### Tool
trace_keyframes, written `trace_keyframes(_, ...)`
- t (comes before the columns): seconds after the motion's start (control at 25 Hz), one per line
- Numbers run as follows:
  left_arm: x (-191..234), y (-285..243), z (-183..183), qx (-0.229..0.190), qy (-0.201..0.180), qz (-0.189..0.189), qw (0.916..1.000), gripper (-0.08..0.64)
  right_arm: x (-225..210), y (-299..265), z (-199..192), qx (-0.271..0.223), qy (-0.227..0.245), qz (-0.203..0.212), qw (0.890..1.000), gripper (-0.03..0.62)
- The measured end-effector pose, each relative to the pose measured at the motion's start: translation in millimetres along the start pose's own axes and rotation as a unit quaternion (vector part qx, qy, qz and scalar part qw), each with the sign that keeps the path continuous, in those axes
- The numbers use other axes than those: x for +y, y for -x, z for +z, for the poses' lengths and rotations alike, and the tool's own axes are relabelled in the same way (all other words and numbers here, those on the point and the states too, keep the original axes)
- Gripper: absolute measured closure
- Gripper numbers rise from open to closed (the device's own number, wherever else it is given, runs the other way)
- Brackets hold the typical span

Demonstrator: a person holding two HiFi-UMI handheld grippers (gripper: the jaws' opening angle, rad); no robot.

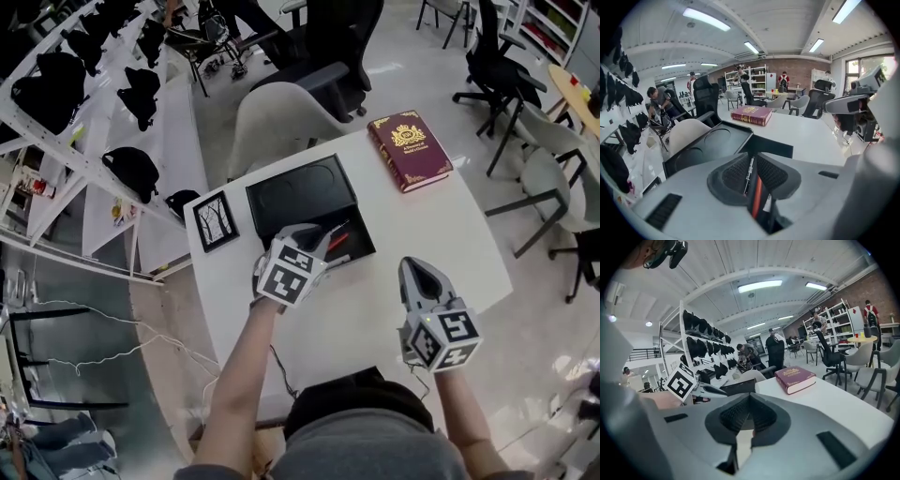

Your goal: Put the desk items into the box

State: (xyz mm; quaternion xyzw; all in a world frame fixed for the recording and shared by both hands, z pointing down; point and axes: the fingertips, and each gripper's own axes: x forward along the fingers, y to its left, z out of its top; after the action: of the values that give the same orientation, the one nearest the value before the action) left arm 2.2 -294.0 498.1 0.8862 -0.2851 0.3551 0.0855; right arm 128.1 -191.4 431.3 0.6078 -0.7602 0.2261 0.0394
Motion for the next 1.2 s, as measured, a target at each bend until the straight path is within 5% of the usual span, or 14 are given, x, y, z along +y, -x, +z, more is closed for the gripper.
trace_keyframes(0.64, 12, 70, 6, -0.088, 0.038, 0.101, 0.9902, 0.503, 9, 12, 11, -0.02, 0.01, 0.022, 1.0, 0.588)
trace_keyframes(1.2, 12, 121, -19, -0.149, 0.111, 0.17, 0.9677, 0.503, 16, 23, 14, -0.026, 0.026, 0.038, 0.999, 0.588)
